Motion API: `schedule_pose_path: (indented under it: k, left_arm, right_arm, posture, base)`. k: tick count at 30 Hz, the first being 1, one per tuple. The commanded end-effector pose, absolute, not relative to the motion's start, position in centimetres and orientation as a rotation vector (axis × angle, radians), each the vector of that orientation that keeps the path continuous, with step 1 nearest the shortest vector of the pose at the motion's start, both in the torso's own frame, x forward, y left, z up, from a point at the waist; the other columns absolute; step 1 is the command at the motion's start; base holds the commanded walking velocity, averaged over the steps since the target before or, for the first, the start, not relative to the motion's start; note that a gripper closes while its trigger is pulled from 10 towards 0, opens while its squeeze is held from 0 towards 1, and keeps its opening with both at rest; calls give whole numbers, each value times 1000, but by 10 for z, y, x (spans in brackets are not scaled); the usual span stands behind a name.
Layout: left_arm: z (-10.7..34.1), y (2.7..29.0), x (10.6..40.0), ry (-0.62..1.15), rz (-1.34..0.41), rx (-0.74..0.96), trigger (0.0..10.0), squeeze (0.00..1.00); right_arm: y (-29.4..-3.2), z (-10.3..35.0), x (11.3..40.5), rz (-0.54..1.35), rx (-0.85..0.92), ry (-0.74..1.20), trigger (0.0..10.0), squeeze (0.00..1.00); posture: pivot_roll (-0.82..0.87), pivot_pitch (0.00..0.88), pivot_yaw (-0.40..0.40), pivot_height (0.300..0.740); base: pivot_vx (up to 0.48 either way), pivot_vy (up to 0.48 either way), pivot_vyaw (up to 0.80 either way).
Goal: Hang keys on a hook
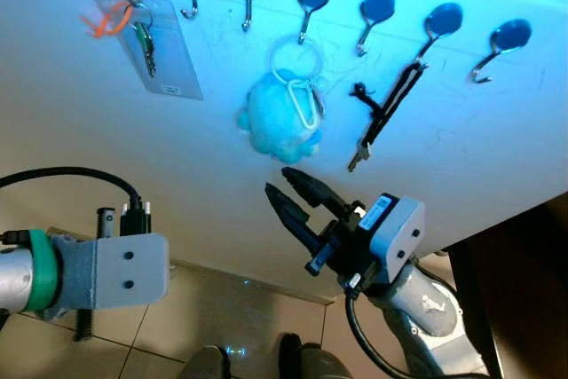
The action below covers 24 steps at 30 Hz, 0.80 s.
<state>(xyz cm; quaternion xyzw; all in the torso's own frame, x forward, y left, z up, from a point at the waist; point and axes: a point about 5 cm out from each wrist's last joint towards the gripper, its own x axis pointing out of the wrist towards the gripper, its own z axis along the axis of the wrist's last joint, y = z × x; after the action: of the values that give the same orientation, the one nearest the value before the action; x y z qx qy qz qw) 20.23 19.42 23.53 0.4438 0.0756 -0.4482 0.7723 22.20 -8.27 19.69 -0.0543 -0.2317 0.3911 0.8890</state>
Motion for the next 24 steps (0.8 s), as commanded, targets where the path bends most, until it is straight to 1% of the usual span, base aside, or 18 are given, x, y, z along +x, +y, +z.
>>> schedule_pose_path:
  k: [1, 2, 3, 4, 5, 6, 14, 17, 21, 24]
  left_arm:
    - [243, 189, 203, 104, -965, 893, 10000, 0]
    - [243, 189, 203, 104, -965, 893, 10000, 0]
    - [262, 183, 208, -32, -927, 781, 10000, 0]
    - [291, 177, 214, -222, -868, 633, 10000, 0]
    - [291, 177, 214, -222, -868, 633, 10000, 0]
    - [300, 177, 216, -279, -847, 600, 10000, 0]
    - [312, 176, 216, -367, -798, 571, 10000, 0]
    - [315, 176, 216, -372, -793, 554, 10000, 0]
    - [340, 175, 218, -501, -724, 453, 10000, 0]
    - [348, 175, 220, -544, -686, 417, 10000, 0]
  right_arm:
    - [-83, 191, 221, 816, -112, -458, 10000, 0]
    - [-83, 191, 221, 816, -112, -458, 10000, 0]
    - [-83, 191, 221, 815, -111, -457, 10000, 0]
    - [-83, 190, 221, 813, -112, -455, 10000, 0]
    - [-83, 190, 221, 813, -112, -455, 10000, 0]
    - [-83, 190, 221, 812, -112, -454, 10000, 0]
    - [-84, 189, 221, 809, -113, -451, 10000, 0]
    - [-84, 189, 221, 809, -113, -451, 10000, 0]
    - [-85, 189, 220, 809, -113, -448, 10000, 0]
    - [-85, 188, 220, 810, -113, -446, 10000, 0]
  posture:
    - [121, 147, 11, 740]
    - [121, 147, 11, 740]
    - [116, 150, 10, 740]
    - [115, 151, 10, 740]
    - [115, 151, 10, 740]
    - [115, 151, 10, 740]
    - [113, 152, 10, 740]
    - [113, 152, 10, 740]
    - [112, 154, 6, 740]
    - [113, 154, 4, 740]
  base:
    - [0, 0, 0]
    - [0, 0, 0]
    - [0, 0, 0]
    - [0, 0, 0]
    - [0, 0, 0]
    - [0, 0, 0]
    - [0, 0, 0]
    - [0, 0, 0]
    - [0, 0, 0]
    - [0, 0, 0]
